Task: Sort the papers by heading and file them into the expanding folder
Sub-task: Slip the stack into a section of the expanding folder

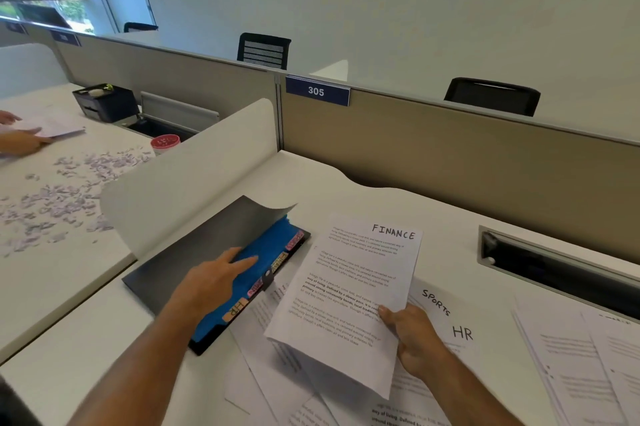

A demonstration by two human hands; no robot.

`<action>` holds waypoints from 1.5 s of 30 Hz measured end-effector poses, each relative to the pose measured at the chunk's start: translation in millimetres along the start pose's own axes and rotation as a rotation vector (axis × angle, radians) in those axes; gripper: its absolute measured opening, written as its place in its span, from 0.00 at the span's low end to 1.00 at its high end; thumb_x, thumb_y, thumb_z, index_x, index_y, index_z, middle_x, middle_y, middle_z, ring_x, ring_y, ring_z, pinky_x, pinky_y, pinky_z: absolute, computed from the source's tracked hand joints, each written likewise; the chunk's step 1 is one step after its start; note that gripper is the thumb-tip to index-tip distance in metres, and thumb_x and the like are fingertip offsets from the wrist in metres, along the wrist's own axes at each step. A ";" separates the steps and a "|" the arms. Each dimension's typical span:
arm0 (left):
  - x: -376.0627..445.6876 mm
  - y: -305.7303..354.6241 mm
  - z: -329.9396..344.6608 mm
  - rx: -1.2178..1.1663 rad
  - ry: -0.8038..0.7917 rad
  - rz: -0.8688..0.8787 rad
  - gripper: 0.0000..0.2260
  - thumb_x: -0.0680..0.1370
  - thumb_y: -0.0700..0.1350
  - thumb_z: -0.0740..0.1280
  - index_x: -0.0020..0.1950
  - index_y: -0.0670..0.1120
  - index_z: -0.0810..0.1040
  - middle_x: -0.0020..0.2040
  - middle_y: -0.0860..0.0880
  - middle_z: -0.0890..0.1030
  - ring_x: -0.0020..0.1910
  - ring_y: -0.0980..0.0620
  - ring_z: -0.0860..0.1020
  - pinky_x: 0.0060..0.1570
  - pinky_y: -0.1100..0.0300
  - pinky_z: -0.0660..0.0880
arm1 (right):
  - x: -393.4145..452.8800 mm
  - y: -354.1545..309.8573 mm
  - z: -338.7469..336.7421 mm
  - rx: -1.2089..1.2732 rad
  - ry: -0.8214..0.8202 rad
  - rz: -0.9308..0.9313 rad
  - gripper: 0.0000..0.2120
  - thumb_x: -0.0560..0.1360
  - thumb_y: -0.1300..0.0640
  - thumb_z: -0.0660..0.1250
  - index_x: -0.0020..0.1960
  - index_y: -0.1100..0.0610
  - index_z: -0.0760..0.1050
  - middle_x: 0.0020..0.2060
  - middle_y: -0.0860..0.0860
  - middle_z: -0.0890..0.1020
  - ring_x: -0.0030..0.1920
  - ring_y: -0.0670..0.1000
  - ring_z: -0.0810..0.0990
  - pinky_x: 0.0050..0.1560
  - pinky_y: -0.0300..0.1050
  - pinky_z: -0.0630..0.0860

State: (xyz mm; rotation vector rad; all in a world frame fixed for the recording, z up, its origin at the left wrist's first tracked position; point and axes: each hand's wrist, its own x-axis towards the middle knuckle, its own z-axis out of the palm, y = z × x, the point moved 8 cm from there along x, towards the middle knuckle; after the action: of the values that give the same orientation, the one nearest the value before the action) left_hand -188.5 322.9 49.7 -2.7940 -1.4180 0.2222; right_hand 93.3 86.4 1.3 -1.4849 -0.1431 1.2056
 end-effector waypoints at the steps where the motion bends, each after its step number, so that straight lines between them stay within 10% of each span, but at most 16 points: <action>1: 0.4 -1.9 -4.7 0.017 0.015 -0.022 0.25 0.80 0.39 0.57 0.75 0.57 0.67 0.77 0.52 0.63 0.44 0.50 0.78 0.41 0.57 0.78 | -0.3 0.3 0.7 0.000 0.001 0.000 0.12 0.78 0.69 0.66 0.60 0.60 0.79 0.48 0.58 0.87 0.48 0.61 0.85 0.41 0.52 0.83; 4: -1.2 -4.8 -21.3 0.032 0.130 -0.114 0.15 0.82 0.52 0.59 0.67 0.49 0.71 0.67 0.53 0.71 0.46 0.50 0.79 0.38 0.55 0.74 | -1.9 0.5 1.8 0.008 0.004 -0.001 0.12 0.78 0.69 0.67 0.59 0.60 0.79 0.48 0.58 0.87 0.50 0.62 0.85 0.43 0.53 0.83; 8: 1.3 -2.8 -28.0 0.066 0.100 -0.143 0.37 0.68 0.69 0.71 0.67 0.49 0.66 0.62 0.52 0.69 0.48 0.50 0.78 0.35 0.56 0.70 | -5.3 -0.1 2.5 0.011 0.001 -0.002 0.12 0.78 0.69 0.66 0.58 0.60 0.79 0.48 0.58 0.87 0.52 0.63 0.84 0.48 0.56 0.83; 13: -0.6 -2.6 -35.9 0.048 0.131 -0.155 0.25 0.75 0.48 0.69 0.70 0.48 0.66 0.63 0.51 0.68 0.40 0.52 0.74 0.33 0.58 0.71 | -9.5 -1.9 6.8 0.017 -0.007 -0.003 0.13 0.78 0.69 0.66 0.61 0.60 0.78 0.51 0.60 0.86 0.54 0.64 0.83 0.54 0.63 0.81; 19: -0.4 -4.9 -48.9 -0.099 0.130 -0.100 0.34 0.76 0.36 0.62 0.78 0.58 0.56 0.57 0.52 0.76 0.33 0.51 0.74 0.30 0.59 0.68 | -11.0 -3.4 39.3 0.020 -0.105 0.029 0.12 0.78 0.67 0.67 0.60 0.60 0.80 0.50 0.58 0.87 0.53 0.62 0.84 0.48 0.57 0.83; 25: 6.5 -8.7 -50.2 -0.229 0.090 -0.080 0.41 0.76 0.34 0.63 0.82 0.56 0.46 0.35 0.52 0.71 0.28 0.54 0.70 0.26 0.61 0.66 | -4.0 0.9 93.4 -0.105 -0.182 0.057 0.11 0.77 0.68 0.67 0.59 0.61 0.80 0.50 0.59 0.86 0.52 0.62 0.84 0.51 0.56 0.83; 29: 8.5 -15.4 -45.1 -0.300 0.014 -0.096 0.40 0.76 0.38 0.66 0.82 0.54 0.47 0.38 0.49 0.77 0.32 0.52 0.75 0.31 0.57 0.73 | 4.3 -4.1 123.1 -0.145 -0.126 -0.005 0.10 0.77 0.70 0.66 0.51 0.58 0.80 0.46 0.57 0.86 0.45 0.57 0.84 0.37 0.47 0.83; 35: 11.6 -18.8 -41.0 -0.288 -0.038 -0.087 0.38 0.80 0.42 0.64 0.82 0.52 0.42 0.56 0.43 0.83 0.37 0.51 0.80 0.41 0.53 0.80 | 8.2 -23.6 155.6 -0.394 0.078 -0.244 0.14 0.73 0.67 0.60 0.51 0.56 0.81 0.50 0.54 0.85 0.47 0.55 0.83 0.49 0.49 0.83; 39: 12.8 -12.7 -42.8 -0.268 -0.027 -0.091 0.36 0.81 0.40 0.60 0.82 0.52 0.42 0.37 0.49 0.78 0.31 0.53 0.74 0.33 0.55 0.74 | 8.7 -18.9 183.2 -0.464 0.107 -0.266 0.17 0.74 0.66 0.59 0.59 0.61 0.79 0.53 0.55 0.84 0.50 0.55 0.81 0.53 0.47 0.80; 45: 16.4 -3.7 -36.2 -0.197 -0.026 -0.108 0.38 0.80 0.41 0.59 0.82 0.54 0.39 0.50 0.48 0.83 0.37 0.52 0.76 0.39 0.57 0.74 | 30.5 7.0 227.6 -0.467 0.053 -0.147 0.16 0.76 0.61 0.63 0.63 0.62 0.76 0.58 0.57 0.82 0.57 0.57 0.81 0.57 0.47 0.79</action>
State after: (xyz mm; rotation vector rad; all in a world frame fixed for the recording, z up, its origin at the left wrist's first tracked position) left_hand -177.3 340.5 83.7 -2.8626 -1.6780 0.1251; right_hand -60.6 255.8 21.2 -1.8711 -0.5175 1.0544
